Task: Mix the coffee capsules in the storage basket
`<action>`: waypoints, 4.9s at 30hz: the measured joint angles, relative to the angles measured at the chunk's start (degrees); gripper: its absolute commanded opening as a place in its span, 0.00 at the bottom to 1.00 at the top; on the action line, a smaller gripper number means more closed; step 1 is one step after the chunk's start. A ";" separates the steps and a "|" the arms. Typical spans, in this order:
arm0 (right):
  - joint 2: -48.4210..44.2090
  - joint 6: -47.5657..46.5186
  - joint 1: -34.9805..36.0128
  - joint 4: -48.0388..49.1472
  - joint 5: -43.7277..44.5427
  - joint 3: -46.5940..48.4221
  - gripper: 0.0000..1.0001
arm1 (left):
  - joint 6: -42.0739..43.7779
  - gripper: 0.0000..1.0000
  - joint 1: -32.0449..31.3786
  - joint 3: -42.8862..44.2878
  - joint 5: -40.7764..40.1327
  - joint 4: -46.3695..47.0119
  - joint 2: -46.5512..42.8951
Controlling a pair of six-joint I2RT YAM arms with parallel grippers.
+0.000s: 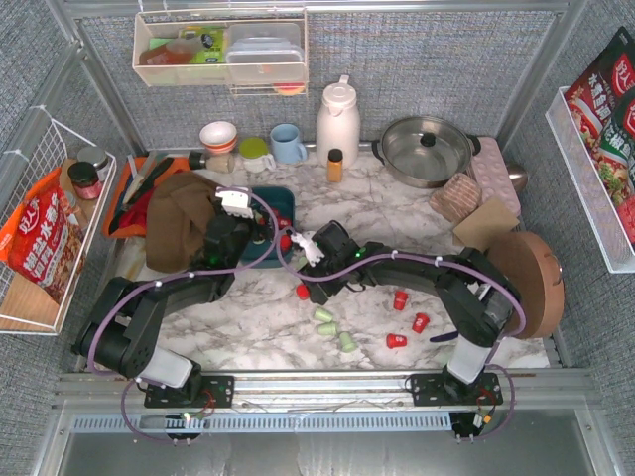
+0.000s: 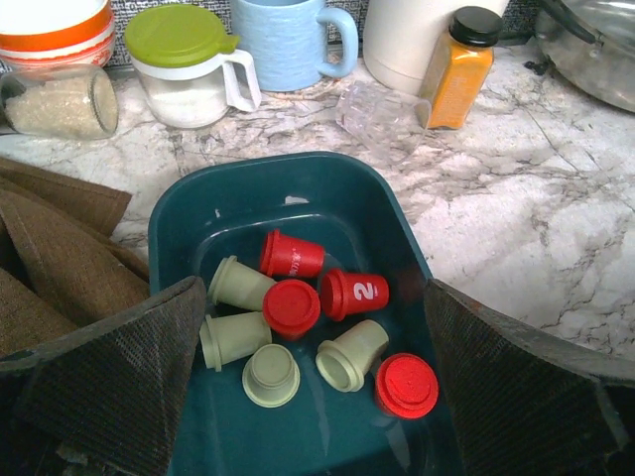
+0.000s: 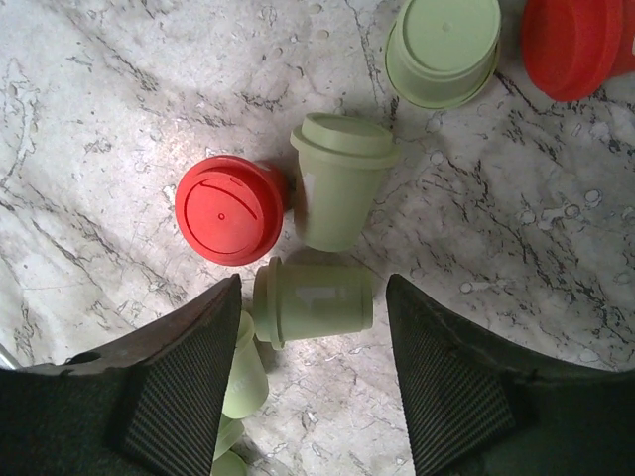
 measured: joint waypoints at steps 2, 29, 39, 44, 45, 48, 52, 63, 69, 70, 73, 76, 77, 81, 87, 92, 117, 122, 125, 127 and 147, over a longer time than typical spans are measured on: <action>0.20 -0.04 0.04 -0.33 0.26 0.07 0.61 | 0.26 0.99 -0.07 0.00 0.33 -0.02 0.00; -25.94 8.50 -6.93 0.09 4.33 -8.41 0.44 | 22.88 0.99 -9.75 -14.80 26.60 32.41 6.45; -36.87 14.60 -8.35 6.40 4.17 -13.92 0.45 | 32.22 0.99 -17.88 -9.92 37.53 41.03 12.72; -36.87 16.24 -8.33 9.77 1.25 -14.91 0.46 | 33.31 0.94 -20.17 -7.43 39.12 41.24 14.56; -36.87 16.65 -8.33 10.23 0.81 -15.10 0.47 | 33.46 0.91 -20.55 -7.17 39.26 41.22 14.80; -36.76 17.27 -8.33 11.34 -0.61 -15.15 0.47 | 33.68 0.80 -21.29 -6.75 39.23 41.40 15.26; -36.30 17.51 -8.33 12.04 -1.75 -15.15 0.49 | 33.73 0.62 -21.55 -6.69 38.82 41.64 15.41; -34.21 18.53 -8.41 12.59 -2.99 -14.64 0.52 | 33.68 0.36 -21.73 -6.75 37.75 41.66 15.19; -34.12 18.58 -8.59 11.80 -2.97 -13.92 0.67 | 33.90 0.30 -21.75 -6.78 37.20 41.94 14.75; -34.32 18.56 -8.66 11.43 -2.97 -13.88 0.68 | 33.88 0.30 -21.77 -6.91 36.76 41.94 14.75; -35.32 18.51 -9.16 10.21 -2.05 -13.77 0.69 | 33.88 0.29 -21.75 -7.30 34.49 41.99 14.99; -36.92 18.14 -9.60 9.09 -0.37 -13.77 0.70 | 33.33 0.29 -21.07 -7.96 31.30 41.99 15.67; -37.66 17.90 -9.77 8.70 0.57 -13.77 0.70 | 32.61 0.29 -20.33 -8.17 29.99 41.99 15.74; -39.08 16.15 -9.88 6.97 3.06 -13.77 0.69 | 28.57 0.32 -16.59 -8.76 23.34 42.01 15.74; -34.29 12.33 -9.75 5.42 2.10 -13.51 0.68 | 16.72 0.37 -8.83 -4.96 8.87 32.44 11.47; -25.53 10.78 -8.33 5.22 -0.44 -12.52 0.65 | 8.04 0.51 -5.33 6.88 2.01 11.85 11.32; 5.29 9.14 -0.48 10.23 3.43 2.93 0.46 | 0.92 0.99 -3.61 0.15 -3.61 0.02 3.65; 6.84 8.76 0.17 9.57 4.57 4.11 0.45 | 2.10 0.99 -3.65 -0.24 -1.38 0.70 3.65; 6.95 8.55 0.24 9.53 5.01 4.11 0.38 | 2.95 0.99 -3.65 -1.20 0.28 2.45 3.67; 6.73 8.55 0.26 9.53 5.40 3.89 0.36 | 3.65 0.99 -3.65 -1.90 1.55 3.63 3.69; -22.38 9.35 -3.87 4.94 11.26 -6.27 0.36 | 23.10 0.99 -10.29 -13.92 29.83 31.78 10.38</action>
